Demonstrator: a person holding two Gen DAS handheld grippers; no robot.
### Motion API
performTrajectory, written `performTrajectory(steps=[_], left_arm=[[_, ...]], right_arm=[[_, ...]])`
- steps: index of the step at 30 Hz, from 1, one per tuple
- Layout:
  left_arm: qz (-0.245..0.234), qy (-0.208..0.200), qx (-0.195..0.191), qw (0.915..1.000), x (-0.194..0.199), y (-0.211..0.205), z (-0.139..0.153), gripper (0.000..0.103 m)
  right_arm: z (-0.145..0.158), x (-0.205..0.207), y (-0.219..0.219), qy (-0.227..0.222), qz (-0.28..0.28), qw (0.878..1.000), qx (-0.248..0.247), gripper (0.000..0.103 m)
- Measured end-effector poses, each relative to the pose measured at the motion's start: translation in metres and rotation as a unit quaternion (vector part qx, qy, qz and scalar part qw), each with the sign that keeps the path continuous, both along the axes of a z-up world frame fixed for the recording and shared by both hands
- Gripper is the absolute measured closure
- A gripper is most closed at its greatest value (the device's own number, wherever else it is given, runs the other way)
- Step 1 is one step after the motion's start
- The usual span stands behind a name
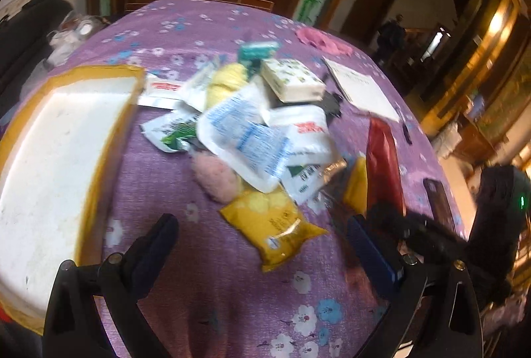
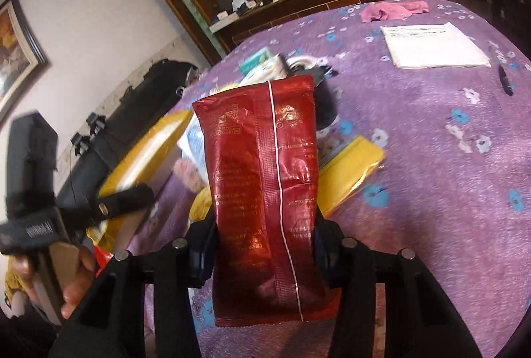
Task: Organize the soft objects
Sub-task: 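Grasp the red foil bag with the right gripper and lift it, then grasp the white desiccant packet with the left gripper while right holds red bag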
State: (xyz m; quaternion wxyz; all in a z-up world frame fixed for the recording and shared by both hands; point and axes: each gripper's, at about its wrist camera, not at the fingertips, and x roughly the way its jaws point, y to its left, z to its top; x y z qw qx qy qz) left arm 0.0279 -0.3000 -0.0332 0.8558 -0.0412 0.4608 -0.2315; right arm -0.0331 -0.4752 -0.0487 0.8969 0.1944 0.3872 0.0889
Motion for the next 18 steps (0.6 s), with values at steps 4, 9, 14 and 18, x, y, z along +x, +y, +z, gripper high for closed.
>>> performTrajectory(steps=[4,9,14,18], left_arm=[[-0.019,0.0,0.01,0.9998,-0.003,-0.01,-0.004,0.001],[-0.038,-0.007,0.02,0.9991,-0.007,-0.017,-0.007,0.001],[-0.024,-0.006,0.001,0.9997,-0.002,-0.014,-0.003,0.001],[-0.005,-0.003,0.007,1.0,0.007,-0.017,-0.001,0.01]], right_arm=[[-0.003,-0.003,-0.016,0.013,-0.027,0.999,0.014,0.056],[-0.021,-0.001,-0.017,0.03,-0.03,0.999,0.032,0.056],[-0.013,-0.009,-0.017,0.023,-0.042,0.998,0.04,0.056],[-0.03,-0.001,-0.027,0.025,-0.045,0.998,0.048,0.056]])
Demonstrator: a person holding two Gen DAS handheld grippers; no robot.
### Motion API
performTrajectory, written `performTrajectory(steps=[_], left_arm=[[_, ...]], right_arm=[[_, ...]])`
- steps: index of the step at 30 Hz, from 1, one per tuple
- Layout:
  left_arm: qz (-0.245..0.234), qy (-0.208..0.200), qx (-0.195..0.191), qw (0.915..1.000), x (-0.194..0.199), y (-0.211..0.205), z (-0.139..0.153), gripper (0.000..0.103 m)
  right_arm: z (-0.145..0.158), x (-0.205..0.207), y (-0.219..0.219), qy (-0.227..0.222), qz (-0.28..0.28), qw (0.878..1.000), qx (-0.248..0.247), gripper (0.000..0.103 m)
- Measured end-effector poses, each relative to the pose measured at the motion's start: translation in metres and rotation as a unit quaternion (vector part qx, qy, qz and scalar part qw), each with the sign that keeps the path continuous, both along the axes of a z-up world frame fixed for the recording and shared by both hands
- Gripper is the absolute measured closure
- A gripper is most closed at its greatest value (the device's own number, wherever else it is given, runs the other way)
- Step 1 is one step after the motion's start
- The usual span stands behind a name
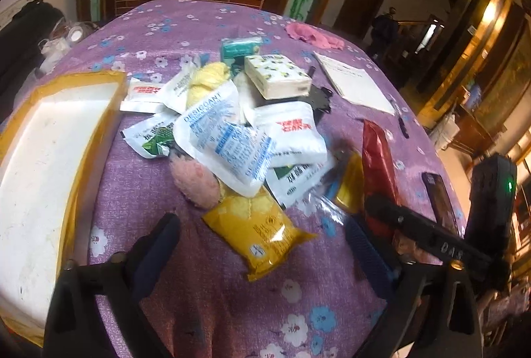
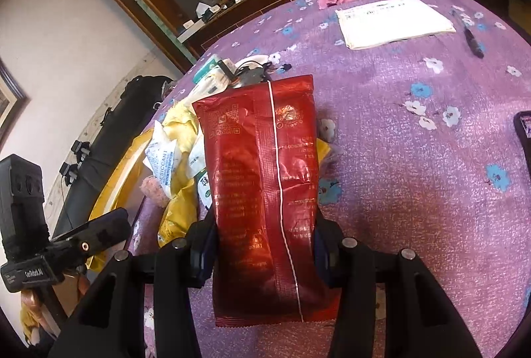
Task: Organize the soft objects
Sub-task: 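Grasp the white desiccant packet with the left gripper while right holds red bag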
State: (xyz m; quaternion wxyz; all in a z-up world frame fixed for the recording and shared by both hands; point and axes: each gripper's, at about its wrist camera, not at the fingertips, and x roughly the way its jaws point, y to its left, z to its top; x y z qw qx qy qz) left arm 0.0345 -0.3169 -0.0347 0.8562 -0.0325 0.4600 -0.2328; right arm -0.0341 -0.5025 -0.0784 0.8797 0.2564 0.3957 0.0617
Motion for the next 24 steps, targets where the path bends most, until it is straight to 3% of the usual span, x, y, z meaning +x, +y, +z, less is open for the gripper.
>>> performTrajectory(steps=[7,13,14,15,16,17,18,20,21,24], left_arm=[[0.027,-0.034,0.023,0.9988,0.032,-0.009,0.011,0.013],[0.06,0.038,0.026,0.9971,0.085,-0.019,-0.012,0.013],[0.065,0.057,0.02,0.9961,0.092,-0.018,-0.02,0.02],[0.067,0.062,0.019,0.9956,0.094,-0.018,-0.025,0.039],[0.071,0.063,0.027,0.9951,0.094,-0.018,-0.027,0.05],[0.086,0.056,0.041,0.9939,0.092,-0.014,-0.028,0.069],[0.086,0.056,0.036,0.9941,0.091,-0.01,-0.028,0.075],[0.091,0.069,-0.02,0.9932,0.085,0.008,-0.022,0.08],[0.091,0.066,-0.031,0.9932,0.081,0.014,-0.02,0.08],[0.095,0.051,-0.026,0.9939,0.069,0.023,-0.012,0.084]], right_arm=[[-0.003,0.004,0.003,-0.001,0.011,0.999,-0.039,0.056],[-0.007,0.024,-0.004,0.001,0.016,0.999,-0.04,0.056],[-0.006,0.026,-0.005,0.001,0.017,0.999,-0.04,0.056],[-0.006,0.027,-0.005,0.001,0.017,0.999,-0.041,0.056],[-0.004,0.026,-0.004,0.0,0.017,0.999,-0.043,0.056],[-0.005,0.028,-0.005,0.001,0.017,0.999,-0.045,0.056],[-0.004,0.028,-0.004,0.001,0.017,0.999,-0.047,0.056],[-0.006,0.031,-0.005,0.001,0.02,0.998,-0.051,0.056],[-0.005,0.031,-0.004,0.001,0.022,0.998,-0.053,0.056],[-0.006,0.033,-0.003,0.001,0.025,0.998,-0.057,0.056]])
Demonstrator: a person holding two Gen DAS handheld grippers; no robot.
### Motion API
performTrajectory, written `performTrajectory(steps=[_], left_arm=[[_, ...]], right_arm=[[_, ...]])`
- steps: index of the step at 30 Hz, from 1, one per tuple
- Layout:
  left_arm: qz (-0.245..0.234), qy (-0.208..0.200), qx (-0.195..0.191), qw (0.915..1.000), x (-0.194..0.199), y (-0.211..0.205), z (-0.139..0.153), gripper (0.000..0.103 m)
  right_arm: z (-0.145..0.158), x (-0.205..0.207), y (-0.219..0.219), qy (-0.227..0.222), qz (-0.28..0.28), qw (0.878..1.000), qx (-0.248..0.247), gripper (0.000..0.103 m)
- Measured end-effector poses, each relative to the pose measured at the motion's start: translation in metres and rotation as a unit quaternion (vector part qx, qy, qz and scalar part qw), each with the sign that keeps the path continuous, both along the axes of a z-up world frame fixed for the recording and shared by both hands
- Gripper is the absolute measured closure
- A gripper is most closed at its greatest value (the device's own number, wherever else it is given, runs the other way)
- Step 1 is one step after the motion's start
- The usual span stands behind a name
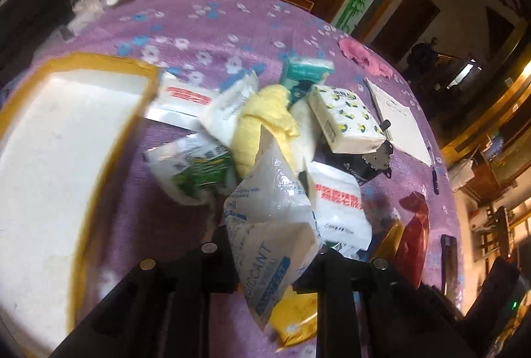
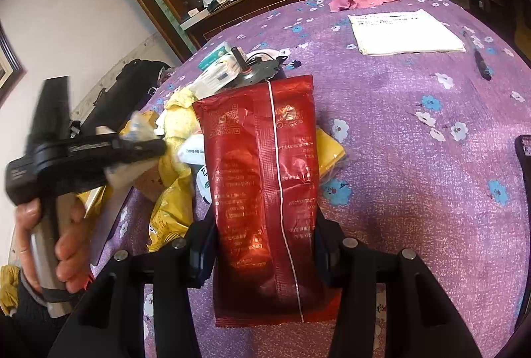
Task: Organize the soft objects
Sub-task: 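Grasp the white desiccant packet with the left gripper while right holds red bag, then carry both items to the foam box and open both grippers inside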
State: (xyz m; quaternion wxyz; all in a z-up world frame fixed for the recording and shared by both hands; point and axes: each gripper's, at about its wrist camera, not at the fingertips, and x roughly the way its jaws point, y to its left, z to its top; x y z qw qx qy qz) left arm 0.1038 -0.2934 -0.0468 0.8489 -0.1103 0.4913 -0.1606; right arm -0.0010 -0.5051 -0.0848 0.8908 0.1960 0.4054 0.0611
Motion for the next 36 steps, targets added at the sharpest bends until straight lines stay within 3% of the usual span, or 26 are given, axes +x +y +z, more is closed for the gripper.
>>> performTrajectory(steps=[14,25,31,36], left_arm=[[-0.024,-0.005,-0.048,0.9985,-0.039,0.017,0.02,0.087],[-0.011,-0.019,-0.076,0.9969,-0.058,0.057,0.037,0.088],[0.009,-0.016,-0.091,0.9957,-0.059,0.097,0.042,0.088],[0.075,-0.015,-0.08,0.9938,-0.053,0.156,0.033,0.088]], right_arm=[[-0.004,-0.004,-0.001,-0.019,0.005,1.0,0.01,0.056],[0.015,-0.015,0.008,-0.065,0.021,0.997,0.025,0.056],[0.045,0.002,0.061,-0.072,0.091,0.992,0.055,0.056],[0.054,0.044,0.127,-0.041,0.164,0.984,0.063,0.056]])
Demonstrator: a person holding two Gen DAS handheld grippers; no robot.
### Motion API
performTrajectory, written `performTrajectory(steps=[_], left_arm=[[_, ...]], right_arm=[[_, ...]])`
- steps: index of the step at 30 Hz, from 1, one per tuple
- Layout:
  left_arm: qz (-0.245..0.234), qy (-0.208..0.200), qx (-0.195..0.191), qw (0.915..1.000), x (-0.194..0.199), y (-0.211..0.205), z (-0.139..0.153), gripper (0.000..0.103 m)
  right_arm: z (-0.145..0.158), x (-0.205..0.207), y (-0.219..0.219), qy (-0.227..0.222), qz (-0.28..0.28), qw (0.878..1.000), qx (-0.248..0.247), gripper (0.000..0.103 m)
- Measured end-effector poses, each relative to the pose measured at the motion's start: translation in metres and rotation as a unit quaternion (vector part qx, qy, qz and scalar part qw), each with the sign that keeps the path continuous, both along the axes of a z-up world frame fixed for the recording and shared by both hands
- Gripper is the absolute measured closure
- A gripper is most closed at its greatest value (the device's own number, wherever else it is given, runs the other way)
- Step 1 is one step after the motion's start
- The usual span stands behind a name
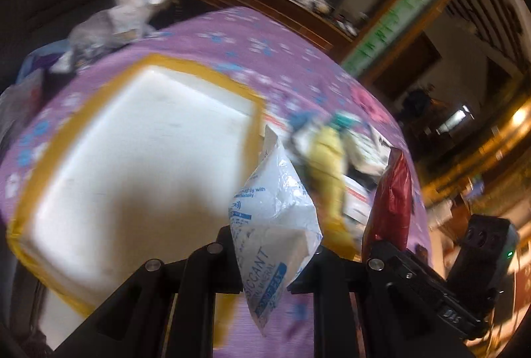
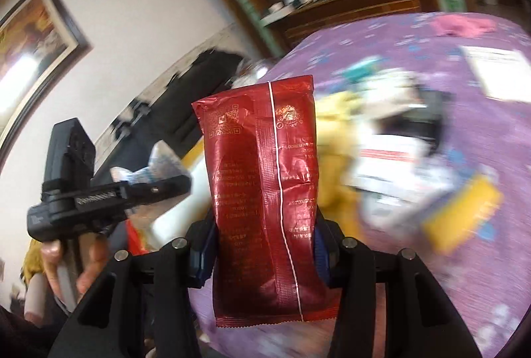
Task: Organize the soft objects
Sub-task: 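Carry both items to the foam box and open both grippers inside, then move both tools back toward the pile of items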
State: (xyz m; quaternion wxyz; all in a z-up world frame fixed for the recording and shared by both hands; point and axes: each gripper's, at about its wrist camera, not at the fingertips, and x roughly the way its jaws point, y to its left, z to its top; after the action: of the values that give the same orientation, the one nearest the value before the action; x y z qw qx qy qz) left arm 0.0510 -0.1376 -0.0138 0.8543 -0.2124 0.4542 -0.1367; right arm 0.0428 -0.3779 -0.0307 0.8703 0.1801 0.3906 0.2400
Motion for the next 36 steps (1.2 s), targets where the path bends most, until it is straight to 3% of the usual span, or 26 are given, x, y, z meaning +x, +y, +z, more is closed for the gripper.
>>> performTrajectory(steps=[5,10,16,19,21,24,27,28,33,36], left_arm=[[0.039,0.024,0.012,0.9989,0.006,0.039,-0.018,0.087],[0.041,0.055,0.048,0.9965,0.017,0.054,-0.034,0.087],[0.028,0.066,0.092,0.9932,0.026,0.052,-0.047,0.084],[0.032,0.07,0.093,0.9927,0.026,0.058,-0.053,0.069],[0.044,0.059,0.093,0.9929,0.024,0.064,-0.049,0.039],[0.058,0.035,0.103,0.9924,0.019,0.07,-0.04,0.022],[0.061,0.024,0.129,0.9895,0.016,0.07,-0.031,0.011],[0.065,0.019,0.142,0.9875,0.015,0.07,-0.029,0.01],[0.075,0.019,0.225,0.9713,0.013,0.061,-0.023,0.009],[0.066,0.014,0.241,0.9681,0.009,0.052,-0.02,0.009]], right_arm=[[0.005,0.049,0.062,0.011,0.053,0.998,-0.008,0.056],[-0.002,0.089,0.104,0.019,0.067,0.997,-0.028,0.056],[-0.021,0.097,0.145,0.014,0.066,0.995,-0.067,0.055],[-0.025,0.096,0.152,0.007,0.068,0.995,-0.079,0.053],[-0.027,0.093,0.16,0.008,0.069,0.994,-0.08,0.051],[-0.028,0.094,0.162,0.013,0.074,0.995,-0.063,0.047],[-0.027,0.092,0.159,0.01,0.074,0.996,-0.037,0.042],[-0.023,0.092,0.153,0.008,0.073,0.997,-0.022,0.035],[-0.009,0.077,0.134,-0.008,0.062,0.998,0.004,0.03],[-0.002,0.064,0.115,-0.022,0.061,0.998,0.014,0.03]])
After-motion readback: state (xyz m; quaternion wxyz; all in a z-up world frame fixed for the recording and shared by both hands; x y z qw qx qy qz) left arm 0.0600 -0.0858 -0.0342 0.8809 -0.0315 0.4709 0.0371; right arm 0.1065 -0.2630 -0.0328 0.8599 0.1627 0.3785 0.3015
